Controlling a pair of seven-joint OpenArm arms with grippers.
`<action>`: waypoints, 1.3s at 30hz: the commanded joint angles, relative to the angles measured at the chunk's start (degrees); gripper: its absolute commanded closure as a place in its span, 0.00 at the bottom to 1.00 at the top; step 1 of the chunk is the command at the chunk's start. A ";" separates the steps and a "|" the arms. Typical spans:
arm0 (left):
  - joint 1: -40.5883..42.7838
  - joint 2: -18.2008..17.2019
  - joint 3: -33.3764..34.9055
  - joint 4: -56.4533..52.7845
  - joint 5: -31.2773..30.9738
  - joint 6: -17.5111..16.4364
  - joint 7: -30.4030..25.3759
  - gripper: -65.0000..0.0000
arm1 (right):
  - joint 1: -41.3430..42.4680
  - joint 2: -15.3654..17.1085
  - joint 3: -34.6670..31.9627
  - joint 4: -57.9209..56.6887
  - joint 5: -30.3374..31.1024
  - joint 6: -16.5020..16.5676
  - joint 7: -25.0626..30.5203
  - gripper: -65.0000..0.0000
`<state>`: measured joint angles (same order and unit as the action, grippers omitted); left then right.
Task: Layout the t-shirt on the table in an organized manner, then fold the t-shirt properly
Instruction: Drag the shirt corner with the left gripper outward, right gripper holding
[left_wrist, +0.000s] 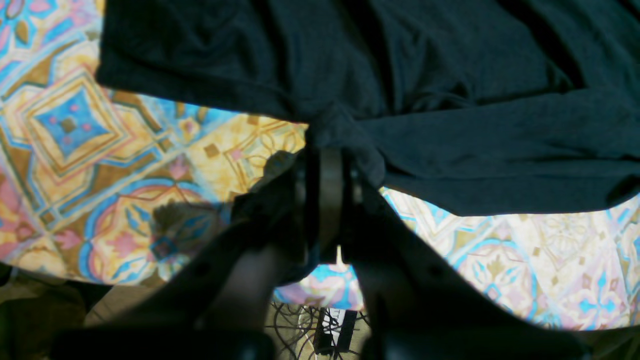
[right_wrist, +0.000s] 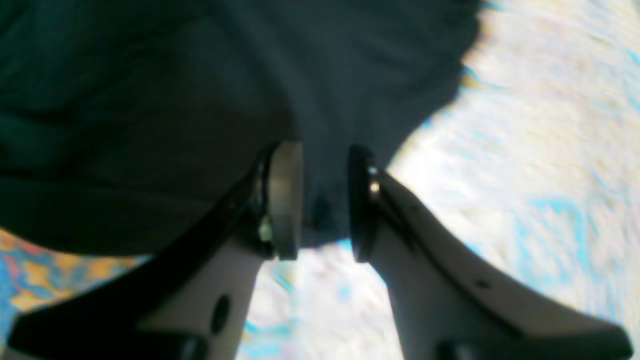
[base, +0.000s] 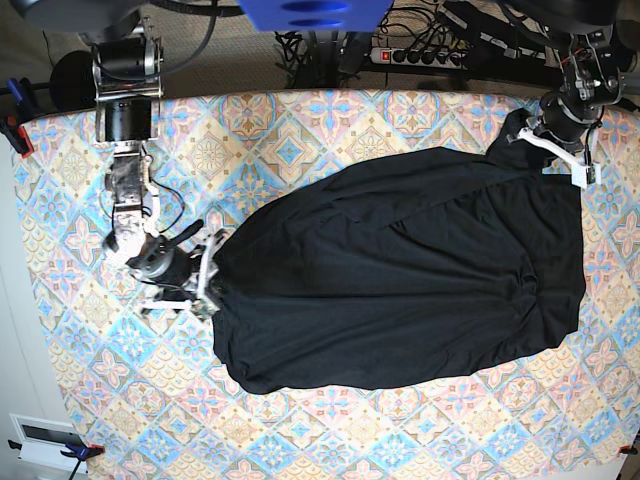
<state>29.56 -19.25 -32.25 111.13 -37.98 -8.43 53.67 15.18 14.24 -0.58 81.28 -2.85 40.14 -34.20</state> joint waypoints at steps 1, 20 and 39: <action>0.20 -0.84 -0.41 0.82 -0.57 -0.06 -0.70 0.97 | 1.13 0.49 1.85 -0.35 0.43 -0.14 -0.40 0.77; 0.28 -0.49 -0.67 1.00 -1.01 0.03 6.86 0.59 | 6.67 -0.83 7.66 -17.67 16.70 -0.14 -3.91 0.68; -1.47 4.78 -4.72 1.18 -1.01 0.03 7.30 0.58 | 6.75 -0.92 11.44 -23.21 16.35 -0.14 -0.75 0.61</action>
<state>27.97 -13.85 -36.45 111.22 -38.41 -8.23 61.58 20.10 12.60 10.68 56.99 12.51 39.88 -36.05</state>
